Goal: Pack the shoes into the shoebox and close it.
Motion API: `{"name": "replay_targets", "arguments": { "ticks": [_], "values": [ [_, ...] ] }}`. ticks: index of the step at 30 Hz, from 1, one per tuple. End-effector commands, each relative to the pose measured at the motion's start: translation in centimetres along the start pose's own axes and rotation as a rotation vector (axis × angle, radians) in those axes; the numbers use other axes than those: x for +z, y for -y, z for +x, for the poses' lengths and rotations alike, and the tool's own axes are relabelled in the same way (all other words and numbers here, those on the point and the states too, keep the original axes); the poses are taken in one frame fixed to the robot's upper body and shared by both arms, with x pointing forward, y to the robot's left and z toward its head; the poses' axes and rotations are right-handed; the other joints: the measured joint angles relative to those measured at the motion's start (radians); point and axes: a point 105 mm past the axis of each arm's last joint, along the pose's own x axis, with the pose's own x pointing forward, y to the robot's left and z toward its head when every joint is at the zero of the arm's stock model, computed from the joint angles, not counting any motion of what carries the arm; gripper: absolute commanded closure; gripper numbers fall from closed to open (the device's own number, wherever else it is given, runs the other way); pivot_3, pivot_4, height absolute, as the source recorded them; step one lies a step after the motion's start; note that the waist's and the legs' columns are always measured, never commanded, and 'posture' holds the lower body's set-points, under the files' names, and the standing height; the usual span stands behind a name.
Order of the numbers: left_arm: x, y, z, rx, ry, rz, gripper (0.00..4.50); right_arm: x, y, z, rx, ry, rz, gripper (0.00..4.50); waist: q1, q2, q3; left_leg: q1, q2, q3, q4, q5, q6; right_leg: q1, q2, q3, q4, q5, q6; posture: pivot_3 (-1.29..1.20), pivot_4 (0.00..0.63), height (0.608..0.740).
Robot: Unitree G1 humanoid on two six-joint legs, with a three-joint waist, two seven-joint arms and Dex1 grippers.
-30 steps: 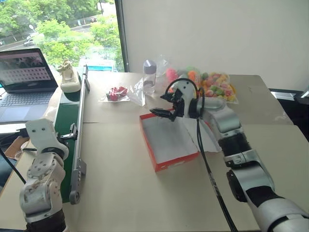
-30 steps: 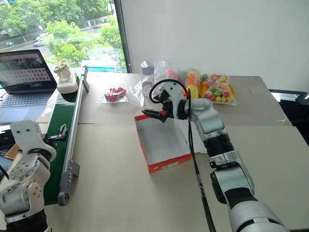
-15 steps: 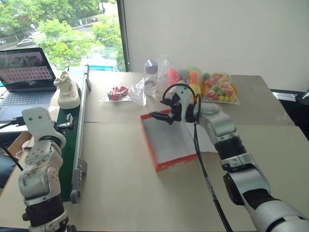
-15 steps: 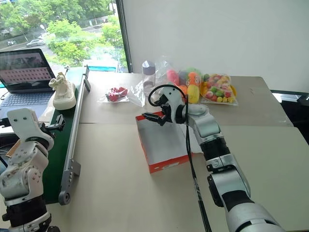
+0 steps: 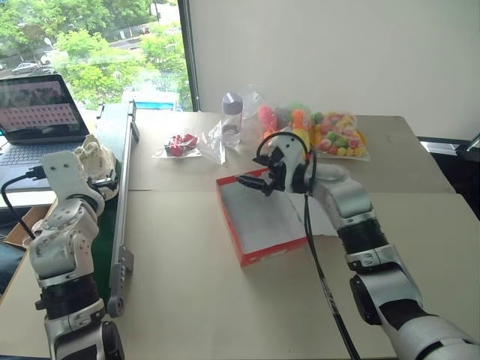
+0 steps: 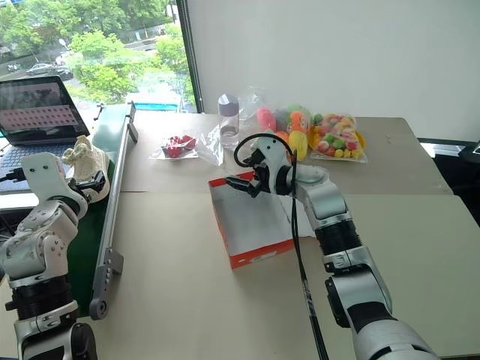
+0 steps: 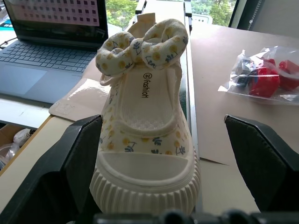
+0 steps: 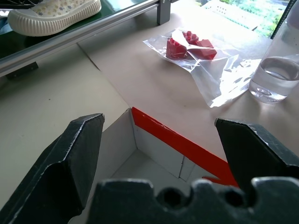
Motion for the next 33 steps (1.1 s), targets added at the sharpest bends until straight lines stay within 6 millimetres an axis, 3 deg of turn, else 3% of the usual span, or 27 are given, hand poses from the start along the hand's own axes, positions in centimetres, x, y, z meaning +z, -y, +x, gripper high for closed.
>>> {"name": "replay_targets", "arguments": {
  "ticks": [1, 5, 8, 19, 28, 31, 33],
  "values": [
    [-0.2, -0.8, -0.1, 0.038, -0.027, 0.001, 0.04, 1.2, 0.2, -0.5, -0.013, 0.037, -0.025, 0.0, 0.0, 0.0, 0.0, 0.0, 0.0, 0.0, 0.0, 0.0, 0.0, 0.0, 0.0, 0.0, 0.0, 0.0, 0.0, 0.0, 0.15, 0.74],
    [-1.7, -0.8, -0.1, 0.05, -0.107, -0.051, 0.04, 1.3, 0.2, -0.4, -0.011, 0.037, -0.035, 0.0, 0.0, 0.0, 0.0, 0.0, 0.0, 0.0, 0.0, 0.0, 0.0, 0.0, 0.0, 0.0, 0.0, 0.0, 0.0, 0.0, 0.15, 0.74],
    [-3.1, -0.7, -0.1, 0.046, -0.163, -0.117, 0.69, 1.3, 0.3, -0.5, -0.02, 0.029, -0.051, 0.0, 0.002, 0.0, 0.0, 0.001, 0.0, 0.0, 0.0, 0.0, 0.0, 0.0, 0.0, 0.0, 0.001, 0.0, 0.0, 0.0, 0.15, 0.74],
    [-3.4, 0.6, -0.3, 0.017, -0.176, -0.131, 4.47, 1.2, 0.5, -0.9, -0.032, 0.012, -0.079, 0.0, 0.004, 0.001, 0.0, 0.002, 0.0, 0.0, 0.0, 0.0, -0.001, 0.001, 0.0, 0.0, 0.001, -0.002, 0.002, 0.0, 0.15, 0.74],
    [-2.7, -0.7, -0.1, 0.083, -0.131, -0.116, 4.47, 1.1, 0.5, -0.8, -0.031, 0.001, -0.095, 0.0, 0.004, 0.001, -0.001, 0.002, 0.0, 0.0, 0.0, 0.0, -0.001, 0.001, 0.0, 0.0, 0.001, -0.002, 0.002, 0.0, 0.15, 0.74],
    [-0.5, -1.1, -0.1, 0.104, -0.023, -0.086, 4.47, 1.0, 0.5, -0.8, -0.029, -0.001, -0.098, 0.0, 0.003, 0.001, 0.0, 0.002, 0.0, 0.0, 0.0, 0.0, -0.001, 0.001, 0.0, 0.0, 0.001, -0.002, 0.002, 0.0, 0.15, 0.74],
    [2.2, -0.6, -0.3, 0.083, 0.099, -0.085, 4.47, 1.2, 0.4, -0.7, -0.025, 0.009, -0.091, 0.0, 0.0, 0.0, 0.0, 0.002, 0.0, 0.0, 0.0, 0.0, -0.001, 0.001, 0.0, 0.0, 0.001, -0.002, 0.002, 0.0, 0.15, 0.74]
  ]
}}
